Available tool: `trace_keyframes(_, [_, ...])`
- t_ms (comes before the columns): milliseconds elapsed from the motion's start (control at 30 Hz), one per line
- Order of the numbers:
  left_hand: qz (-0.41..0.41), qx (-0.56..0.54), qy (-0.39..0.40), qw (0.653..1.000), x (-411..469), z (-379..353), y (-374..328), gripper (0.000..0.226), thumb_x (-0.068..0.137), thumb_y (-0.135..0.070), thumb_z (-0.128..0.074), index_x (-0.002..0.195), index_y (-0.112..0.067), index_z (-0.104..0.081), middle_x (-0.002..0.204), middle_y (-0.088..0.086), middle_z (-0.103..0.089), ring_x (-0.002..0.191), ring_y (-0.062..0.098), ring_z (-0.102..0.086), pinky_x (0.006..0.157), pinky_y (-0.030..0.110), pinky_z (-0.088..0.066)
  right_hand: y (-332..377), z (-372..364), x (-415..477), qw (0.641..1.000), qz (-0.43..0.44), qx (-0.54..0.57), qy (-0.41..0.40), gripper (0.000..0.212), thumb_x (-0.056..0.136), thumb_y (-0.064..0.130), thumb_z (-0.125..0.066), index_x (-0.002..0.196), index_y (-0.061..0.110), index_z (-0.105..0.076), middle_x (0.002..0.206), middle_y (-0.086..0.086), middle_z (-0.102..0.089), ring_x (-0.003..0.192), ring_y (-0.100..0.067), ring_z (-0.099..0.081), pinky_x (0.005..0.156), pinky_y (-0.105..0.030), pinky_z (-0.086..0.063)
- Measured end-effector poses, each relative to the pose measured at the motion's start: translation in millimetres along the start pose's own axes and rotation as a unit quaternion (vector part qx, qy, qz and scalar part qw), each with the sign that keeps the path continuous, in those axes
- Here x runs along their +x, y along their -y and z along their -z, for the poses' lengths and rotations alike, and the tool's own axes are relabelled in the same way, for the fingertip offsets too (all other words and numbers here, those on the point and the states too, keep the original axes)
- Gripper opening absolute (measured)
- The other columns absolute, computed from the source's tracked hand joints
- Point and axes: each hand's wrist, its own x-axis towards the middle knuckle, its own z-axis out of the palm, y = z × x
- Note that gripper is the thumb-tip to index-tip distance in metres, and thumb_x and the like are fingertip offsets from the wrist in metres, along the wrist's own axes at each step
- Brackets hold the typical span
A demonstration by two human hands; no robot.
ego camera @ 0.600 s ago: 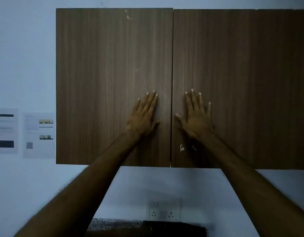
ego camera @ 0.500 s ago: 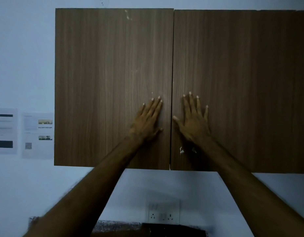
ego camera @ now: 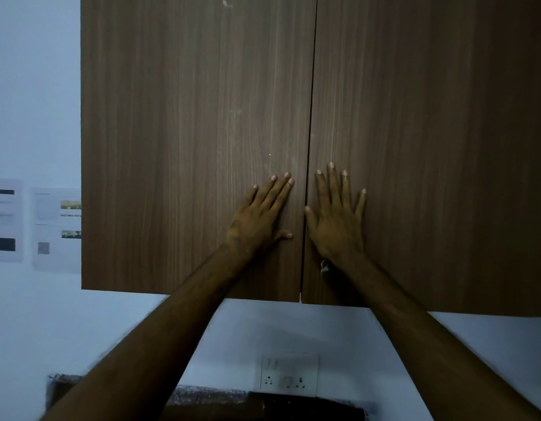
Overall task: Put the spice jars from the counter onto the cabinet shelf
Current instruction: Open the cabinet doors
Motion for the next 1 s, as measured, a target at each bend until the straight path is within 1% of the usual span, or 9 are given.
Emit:
trace_keyframes(133, [-0.024,-0.001,-0.019,1.000,-1.1,-3.2,5.9,0.103,0.085,-0.075,-0.033,0.153,-0.015,0.014,0.162,0.006,0.018,0.150,0.024,0.014,0.123,0.045,0.002,7.1,4.7,2.1,0.998,0.021,-0.055,-0.022,0.078,0.095,0.047,-0.038,0.155,0.028,0.008,0.165,-0.005,0.013,0.152,-0.027,0.009,0.117,-0.065,0.002])
trace_keyframes(300, [-0.048,-0.006,-0.035,0.998,-0.4,-10.2,10.6,0.100,0.087,-0.075,-0.028,0.153,-0.012,0.014,0.160,0.007,0.022,0.148,0.024,0.018,0.121,0.045,0.006,19.9,17.6,10.9,0.995,0.043,-0.083,-0.031,0.089,0.087,0.039,-0.050,0.155,0.028,0.006,0.164,-0.005,0.013,0.152,-0.026,0.011,0.114,-0.068,0.005])
trace_keyframes(367, [-0.065,-0.020,-0.036,0.997,1.4,-10.4,11.1,0.098,0.088,-0.073,-0.026,0.153,-0.011,0.013,0.161,0.009,0.019,0.149,0.024,0.017,0.122,0.046,0.006,24.6,23.0,10.6,0.993,0.049,-0.100,-0.027,0.086,0.089,0.044,-0.048,0.156,0.025,0.003,0.164,-0.003,0.014,0.151,-0.025,0.011,0.113,-0.065,0.010])
trace_keyframes(433, [-0.079,-0.050,-0.035,0.995,3.4,-10.5,5.8,0.095,0.090,-0.072,-0.022,0.153,-0.010,0.011,0.162,0.010,0.016,0.150,0.024,0.014,0.123,0.046,0.004,27.1,29.0,3.9,0.989,0.058,-0.138,-0.018,0.081,0.092,0.052,-0.039,0.157,0.023,0.002,0.165,-0.001,0.012,0.151,-0.023,0.011,0.112,-0.065,0.011])
trace_keyframes(533, [-0.118,-0.094,-0.055,0.987,4.9,-9.6,-5.1,0.088,0.090,-0.071,-0.010,0.151,-0.012,0.012,0.161,0.008,0.014,0.151,0.023,0.010,0.123,0.044,0.003,22.5,45.1,-9.8,0.974,0.068,-0.213,-0.020,0.073,0.094,0.052,-0.027,0.157,0.021,-0.008,0.166,0.002,0.005,0.152,-0.020,0.008,0.115,-0.066,0.007])
trace_keyframes(633, [-0.157,-0.140,-0.073,0.975,1.3,-7.3,-11.5,0.088,0.086,-0.074,0.000,0.150,-0.015,0.013,0.158,0.005,0.016,0.150,0.020,0.011,0.122,0.042,0.005,16.7,72.2,-19.6,0.958,0.088,-0.273,-0.027,0.071,0.090,0.050,-0.031,0.155,0.022,-0.021,0.166,0.002,-0.003,0.153,-0.021,0.000,0.115,-0.064,0.007])
trace_keyframes(733, [-0.205,-0.190,-0.091,0.956,-5.2,1.3,-21.1,0.091,0.086,-0.077,-0.002,0.151,-0.015,0.011,0.159,0.005,0.013,0.150,0.018,0.013,0.123,0.041,0.004,10.4,103.3,-33.0,0.939,0.111,-0.324,-0.035,0.070,0.091,0.052,-0.035,0.154,0.024,-0.026,0.165,0.000,-0.009,0.153,-0.023,-0.007,0.116,-0.066,0.002])
trace_keyframes(867, [-0.251,-0.265,-0.118,0.923,-13.6,23.6,-51.8,0.091,0.089,-0.074,-0.012,0.152,-0.015,0.019,0.161,0.006,0.020,0.149,0.015,0.020,0.123,0.040,0.005,-3.2,150.2,-55.7,0.920,0.129,-0.366,-0.050,0.067,0.094,0.055,-0.028,0.155,0.025,-0.023,0.165,0.000,-0.010,0.153,-0.022,-0.007,0.116,-0.065,0.002])
trace_keyframes(1000, [-0.304,-0.366,-0.183,0.860,-21.5,64.8,-102.4,0.093,0.091,-0.070,-0.025,0.153,-0.012,0.015,0.162,0.003,0.020,0.150,0.017,0.014,0.123,0.033,0.007,-13.2,204.2,-84.3,0.923,0.118,-0.353,-0.095,0.070,0.095,0.060,-0.029,0.152,0.021,-0.029,0.164,-0.002,-0.014,0.152,-0.020,-0.011,0.121,-0.056,-0.004])
